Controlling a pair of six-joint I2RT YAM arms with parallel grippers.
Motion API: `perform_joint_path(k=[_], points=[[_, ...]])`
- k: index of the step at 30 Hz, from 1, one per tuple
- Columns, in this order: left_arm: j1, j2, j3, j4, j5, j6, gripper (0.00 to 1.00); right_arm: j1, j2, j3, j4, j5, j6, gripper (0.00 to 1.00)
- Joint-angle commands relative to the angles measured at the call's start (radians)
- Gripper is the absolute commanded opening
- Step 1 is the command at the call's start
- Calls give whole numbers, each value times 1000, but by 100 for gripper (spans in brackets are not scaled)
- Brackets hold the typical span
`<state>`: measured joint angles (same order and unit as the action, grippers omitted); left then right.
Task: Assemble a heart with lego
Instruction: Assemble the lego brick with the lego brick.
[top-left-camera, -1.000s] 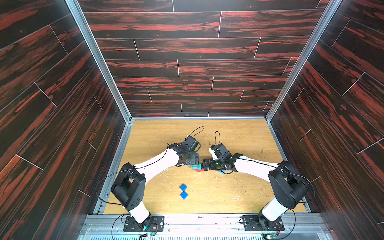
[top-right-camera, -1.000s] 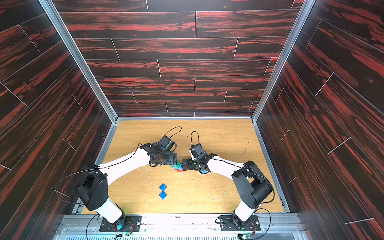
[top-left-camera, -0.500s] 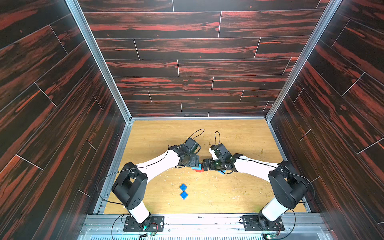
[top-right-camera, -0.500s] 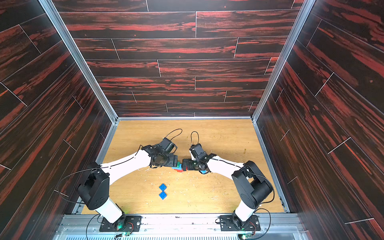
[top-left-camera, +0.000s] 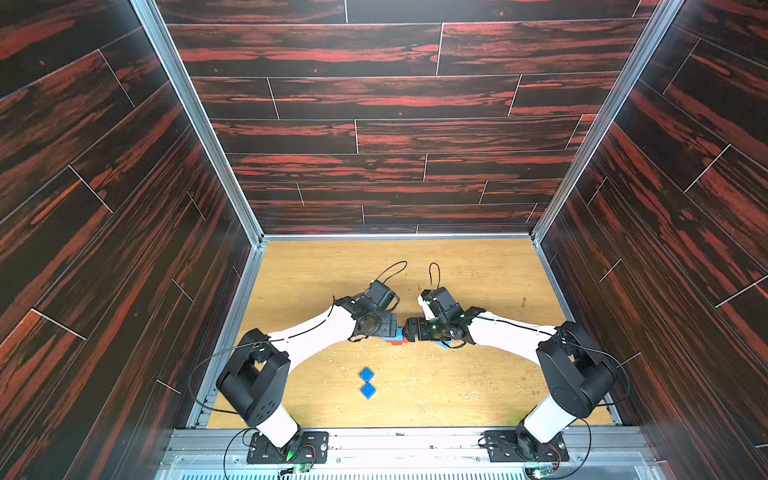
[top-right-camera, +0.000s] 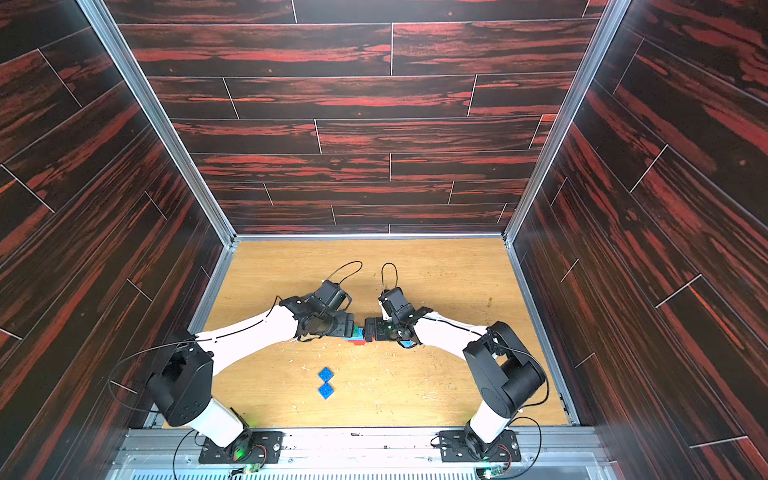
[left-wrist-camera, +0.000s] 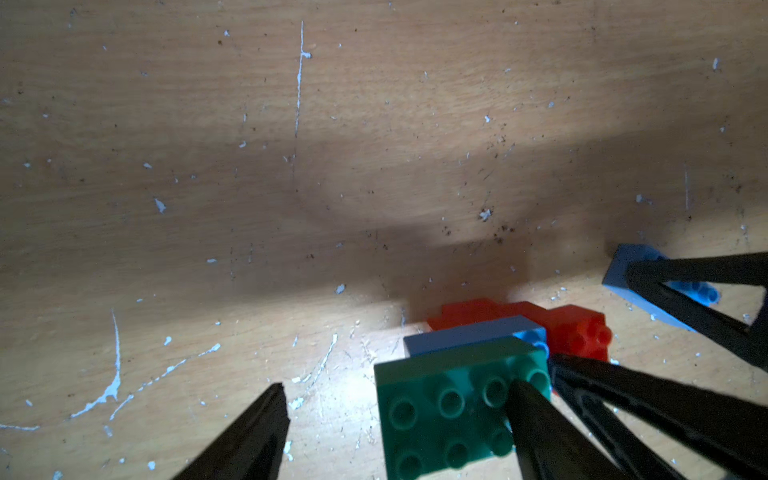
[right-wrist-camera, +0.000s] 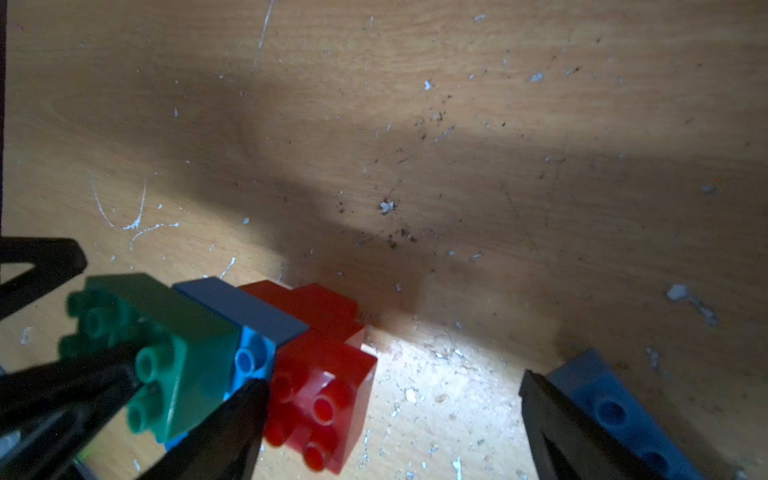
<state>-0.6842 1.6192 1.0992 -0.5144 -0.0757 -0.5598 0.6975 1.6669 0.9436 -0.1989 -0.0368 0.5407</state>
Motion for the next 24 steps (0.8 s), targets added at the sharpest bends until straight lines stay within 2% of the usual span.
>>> perform_joint_path(k=[1,4,11,17,24], points=[[-3,22,-28,-136,-52,14,86,5,23,7,-61,20,-10,98],[-5,38,-12,-166,-59,22,86,4,23,7,-67,26,-10,98],[-13,-59,-151,-35,-15,0,86,4,31,2,-70,30,-8,98],[-14,-15,-125,-118,-68,23,86,4,31,7,-73,36,-7,98],[-16,34,-168,-100,6,1,86,3,37,10,-79,38,-6,98]])
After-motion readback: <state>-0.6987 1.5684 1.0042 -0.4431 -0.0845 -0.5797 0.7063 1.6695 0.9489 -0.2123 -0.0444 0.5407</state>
